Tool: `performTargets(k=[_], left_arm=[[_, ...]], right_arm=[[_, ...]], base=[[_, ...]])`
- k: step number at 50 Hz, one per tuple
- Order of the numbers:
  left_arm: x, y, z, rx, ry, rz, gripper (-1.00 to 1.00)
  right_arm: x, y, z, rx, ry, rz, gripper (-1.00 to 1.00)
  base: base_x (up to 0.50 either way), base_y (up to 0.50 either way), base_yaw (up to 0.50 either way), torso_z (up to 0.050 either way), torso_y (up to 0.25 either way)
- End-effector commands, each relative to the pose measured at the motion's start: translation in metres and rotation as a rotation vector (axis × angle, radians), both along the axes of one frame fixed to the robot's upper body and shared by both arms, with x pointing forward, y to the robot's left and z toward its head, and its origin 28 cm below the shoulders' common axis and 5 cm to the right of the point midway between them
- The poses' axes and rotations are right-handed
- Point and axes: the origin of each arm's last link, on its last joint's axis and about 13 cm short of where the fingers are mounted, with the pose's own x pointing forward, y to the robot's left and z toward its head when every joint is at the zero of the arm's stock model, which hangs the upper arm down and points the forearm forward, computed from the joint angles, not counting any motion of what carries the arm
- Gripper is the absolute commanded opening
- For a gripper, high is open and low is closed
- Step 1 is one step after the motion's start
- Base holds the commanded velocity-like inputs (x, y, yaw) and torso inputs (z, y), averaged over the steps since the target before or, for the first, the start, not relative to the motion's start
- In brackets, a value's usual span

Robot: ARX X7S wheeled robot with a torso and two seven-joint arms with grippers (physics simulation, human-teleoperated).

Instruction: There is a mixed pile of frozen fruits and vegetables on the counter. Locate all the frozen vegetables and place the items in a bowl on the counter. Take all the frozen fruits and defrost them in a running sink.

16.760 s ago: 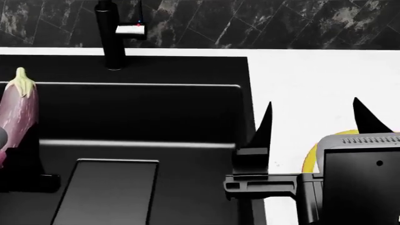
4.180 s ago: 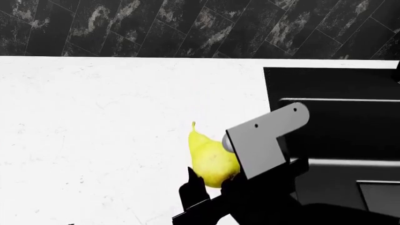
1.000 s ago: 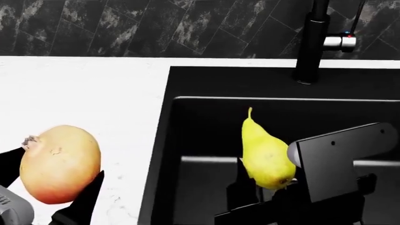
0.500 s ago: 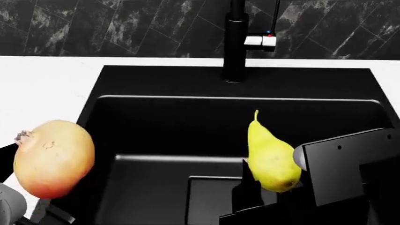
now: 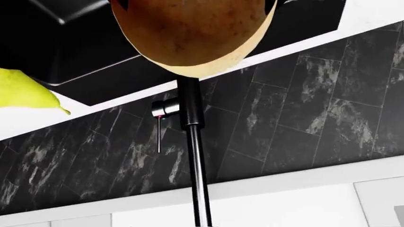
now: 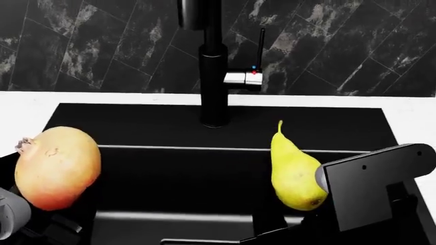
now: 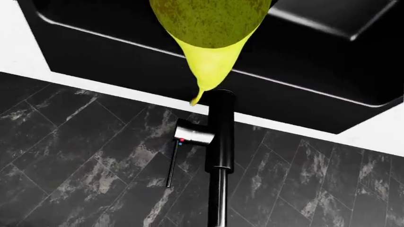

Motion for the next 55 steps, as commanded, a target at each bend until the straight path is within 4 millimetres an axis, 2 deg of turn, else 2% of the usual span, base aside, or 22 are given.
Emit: performTargets(k=[1, 16, 24, 26, 29, 40, 55], left_arm=[[0.002, 0.001, 0.0, -0.029, -0.021, 0.019, -1.0], [0.002, 0.002, -0.003, -0.026, -0.015, 0.033, -1.0], [0.001, 0.003, -0.001, -0.025, -0.019, 0.03, -1.0], [0.002, 0.003, 0.0, -0.027, -0.023, 0.031, -1.0], [0.002, 0.003, -0.001, -0.025, -0.021, 0.028, -1.0], [0.001, 0.003, 0.0, -0.025, -0.025, 0.025, -1.0], [0.0, 0.002, 0.0, -0.025, -0.024, 0.019, -1.0]], right_arm=[[0.001, 0.001, -0.004, -0.03, -0.014, 0.019, -1.0], [0.004, 0.005, -0.011, -0.026, 0.022, 0.037, -1.0], [0.038, 0.012, -0.013, -0.007, 0.148, 0.087, -1.0], [0.048, 0.013, -0.019, -0.06, 0.156, 0.085, -1.0], [0.055, 0.013, -0.029, -0.023, 0.197, 0.055, -1.0], [0.069, 0.013, -0.075, -0.033, 0.342, 0.019, -1.0], [0.084, 0.009, -0.108, -0.065, 0.474, 0.023, -1.0]], base=[[0.5, -0.16, 0.0, 0.0, 0.0], [0.45, -0.13, 0.0, 0.0, 0.0], [0.0, 0.0, 0.0, 0.0, 0.0], [0.0, 0.0, 0.0, 0.0, 0.005], [0.0, 0.0, 0.0, 0.0, 0.0], [0.0, 0.0, 0.0, 0.001, 0.0], [0.0, 0.0, 0.0, 0.0, 0.001]])
